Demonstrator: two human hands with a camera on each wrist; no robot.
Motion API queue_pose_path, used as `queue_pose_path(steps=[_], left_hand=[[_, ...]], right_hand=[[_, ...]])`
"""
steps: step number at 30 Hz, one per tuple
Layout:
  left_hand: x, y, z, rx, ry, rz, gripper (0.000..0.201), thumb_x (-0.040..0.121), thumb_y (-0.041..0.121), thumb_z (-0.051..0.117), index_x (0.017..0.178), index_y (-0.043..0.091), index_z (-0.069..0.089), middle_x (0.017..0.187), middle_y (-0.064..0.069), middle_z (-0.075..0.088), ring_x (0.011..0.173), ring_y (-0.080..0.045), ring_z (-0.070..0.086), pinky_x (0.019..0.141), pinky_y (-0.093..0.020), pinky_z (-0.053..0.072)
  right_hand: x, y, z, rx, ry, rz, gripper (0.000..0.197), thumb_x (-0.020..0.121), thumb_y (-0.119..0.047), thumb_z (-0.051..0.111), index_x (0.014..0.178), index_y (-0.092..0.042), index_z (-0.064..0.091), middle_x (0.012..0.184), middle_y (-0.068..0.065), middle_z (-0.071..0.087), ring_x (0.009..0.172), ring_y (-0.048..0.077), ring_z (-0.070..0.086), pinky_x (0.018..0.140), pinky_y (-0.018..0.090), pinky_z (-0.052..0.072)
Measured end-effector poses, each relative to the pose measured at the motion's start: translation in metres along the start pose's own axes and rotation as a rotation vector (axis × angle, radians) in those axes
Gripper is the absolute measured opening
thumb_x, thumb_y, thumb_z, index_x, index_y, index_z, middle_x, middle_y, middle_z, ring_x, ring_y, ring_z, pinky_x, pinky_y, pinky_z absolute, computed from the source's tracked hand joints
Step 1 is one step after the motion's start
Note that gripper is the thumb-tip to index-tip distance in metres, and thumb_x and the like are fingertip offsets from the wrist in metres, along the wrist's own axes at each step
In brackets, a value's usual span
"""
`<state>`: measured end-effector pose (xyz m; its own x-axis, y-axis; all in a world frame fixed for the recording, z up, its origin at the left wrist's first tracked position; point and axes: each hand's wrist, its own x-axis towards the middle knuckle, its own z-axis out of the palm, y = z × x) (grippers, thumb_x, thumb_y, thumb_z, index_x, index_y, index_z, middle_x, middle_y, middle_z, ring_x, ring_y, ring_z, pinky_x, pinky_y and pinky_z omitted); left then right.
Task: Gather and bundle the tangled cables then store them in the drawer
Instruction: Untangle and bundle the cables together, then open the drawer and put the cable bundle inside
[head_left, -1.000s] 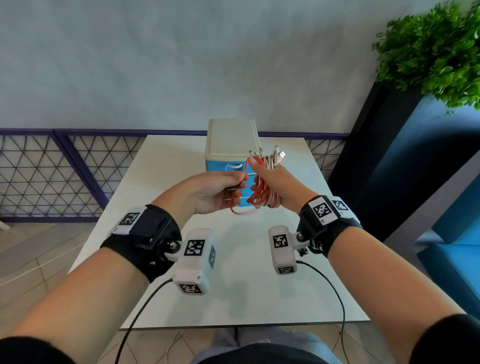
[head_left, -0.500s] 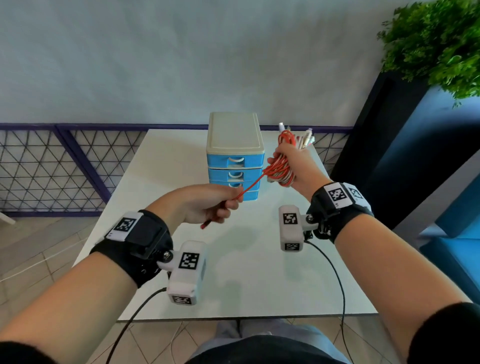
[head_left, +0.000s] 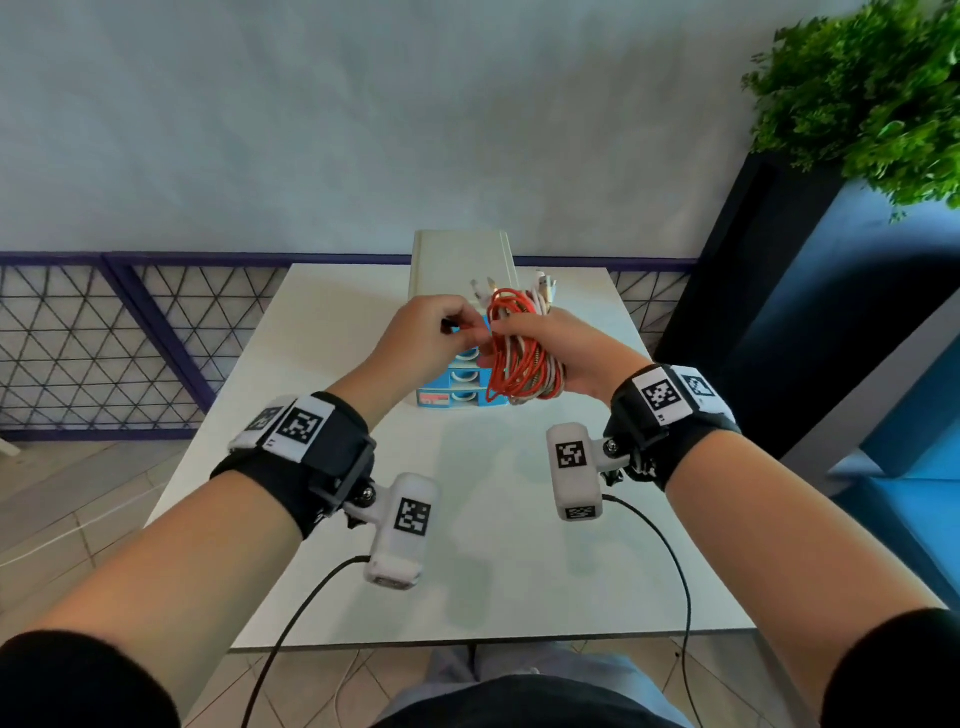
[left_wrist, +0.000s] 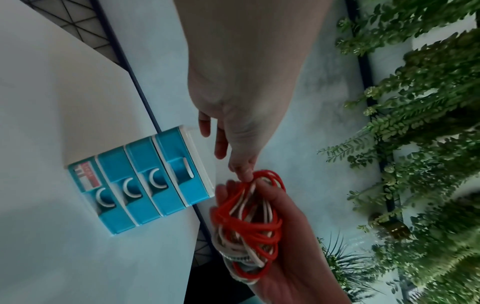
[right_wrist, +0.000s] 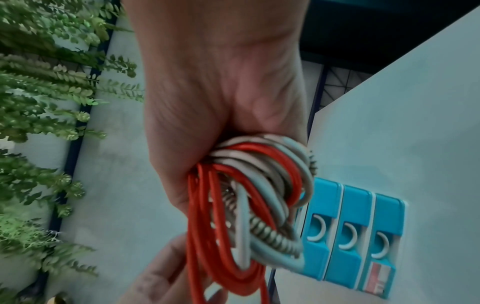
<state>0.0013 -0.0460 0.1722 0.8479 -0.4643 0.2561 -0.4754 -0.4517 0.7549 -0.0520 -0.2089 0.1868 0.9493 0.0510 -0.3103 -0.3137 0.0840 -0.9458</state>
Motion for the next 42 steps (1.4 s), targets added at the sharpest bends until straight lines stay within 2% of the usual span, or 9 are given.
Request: queue_pose_path(steps=[6, 11, 15, 19, 25, 29, 34, 38, 42], left_hand=[[-0.008, -0.003, 0.007, -0.288, 0.104, -0.105, 0.019, 0.075, 0.018, 0.077, 0.091, 0.017, 0.067, 0.076, 0.008, 0.069, 0.070, 0.001, 0.065, 0.068, -0.012, 0.050], [-0.010, -0.007, -0.001, -0.404, -0.051, -0.275, 0.038, 0.084, 0.011, 0.067, 0.116, 0.016, 0.047, 0.091, 0.009, 0.068, 0.091, -0.010, 0.064, 0.073, -0.023, 0.049], [-0.012, -0.007, -0.011, 0.148, 0.064, 0.019, 0.070, 0.078, 0.003, 0.060, 0.139, 0.017, 0.029, 0.129, -0.005, 0.043, 0.118, -0.023, 0.047, 0.093, -0.033, 0.044], [-0.020, -0.009, -0.012, 0.800, -0.034, 0.398, 0.097, 0.073, 0.026, 0.074, 0.149, 0.027, 0.014, 0.160, -0.009, 0.009, 0.146, -0.029, 0.013, 0.113, -0.046, 0.022], [-0.017, -0.014, 0.000, 0.804, -0.095, 0.738, 0.055, 0.082, 0.030, 0.061, 0.132, 0.015, 0.047, 0.123, -0.005, 0.059, 0.115, -0.027, 0.054, 0.094, -0.036, 0.044], [-0.014, -0.015, 0.001, 0.795, -0.077, 0.682, 0.027, 0.081, 0.017, 0.058, 0.107, 0.011, 0.057, 0.100, -0.005, 0.062, 0.091, -0.025, 0.057, 0.060, -0.036, 0.050], [-0.015, -0.021, 0.008, 0.827, -0.090, 0.634, 0.030, 0.078, 0.014, 0.065, 0.106, 0.008, 0.056, 0.094, -0.009, 0.065, 0.084, -0.027, 0.059, 0.054, -0.037, 0.049], [-0.016, -0.024, 0.015, 0.853, -0.120, 0.456, 0.039, 0.078, 0.016, 0.067, 0.112, 0.003, 0.053, 0.102, -0.013, 0.066, 0.090, -0.034, 0.061, 0.058, -0.034, 0.040], [-0.009, -0.035, 0.015, 0.992, -0.124, 0.202, 0.033, 0.086, 0.021, 0.056, 0.116, 0.011, 0.049, 0.102, -0.008, 0.066, 0.090, -0.031, 0.061, 0.060, -0.035, 0.039]], right_hand=[[0.001, 0.001, 0.001, -0.057, -0.107, 0.044, 0.011, 0.089, -0.014, 0.062, 0.091, -0.005, 0.067, 0.080, 0.013, 0.069, 0.064, 0.021, 0.069, 0.058, 0.037, 0.059], [0.003, -0.004, 0.005, -0.218, -0.077, 0.059, 0.007, 0.088, -0.011, 0.064, 0.085, -0.005, 0.062, 0.064, 0.007, 0.064, 0.052, 0.018, 0.065, 0.046, 0.031, 0.054], [0.011, -0.011, 0.007, -0.383, -0.015, 0.083, 0.011, 0.087, -0.007, 0.060, 0.077, -0.003, 0.060, 0.067, 0.010, 0.063, 0.050, 0.014, 0.065, 0.048, 0.024, 0.054], [0.011, -0.011, 0.013, -0.502, -0.126, 0.191, 0.007, 0.086, -0.002, 0.058, 0.080, 0.000, 0.058, 0.064, 0.012, 0.063, 0.049, 0.018, 0.063, 0.046, 0.028, 0.054], [0.008, -0.007, 0.020, -0.583, -0.359, 0.323, 0.017, 0.092, -0.004, 0.056, 0.075, -0.003, 0.057, 0.062, 0.007, 0.063, 0.053, 0.011, 0.065, 0.053, 0.024, 0.055], [0.008, -0.003, 0.024, -0.525, -0.380, 0.319, 0.016, 0.091, -0.002, 0.054, 0.076, -0.002, 0.058, 0.064, 0.008, 0.067, 0.057, 0.014, 0.068, 0.053, 0.026, 0.057], [0.008, -0.001, 0.026, -0.600, -0.373, 0.271, 0.011, 0.090, -0.006, 0.058, 0.099, 0.001, 0.059, 0.087, 0.013, 0.070, 0.082, 0.023, 0.070, 0.066, 0.032, 0.060], [0.008, 0.005, 0.027, -1.055, -0.020, 0.015, 0.081, 0.072, -0.035, 0.079, 0.134, -0.018, 0.031, 0.109, 0.003, 0.060, 0.094, 0.022, 0.063, 0.077, 0.032, 0.052], [0.000, 0.040, 0.046, -1.546, 0.301, -0.306, 0.106, 0.068, -0.064, 0.069, 0.147, -0.016, 0.019, 0.142, 0.005, 0.042, 0.132, 0.025, 0.038, 0.107, 0.045, 0.032]])
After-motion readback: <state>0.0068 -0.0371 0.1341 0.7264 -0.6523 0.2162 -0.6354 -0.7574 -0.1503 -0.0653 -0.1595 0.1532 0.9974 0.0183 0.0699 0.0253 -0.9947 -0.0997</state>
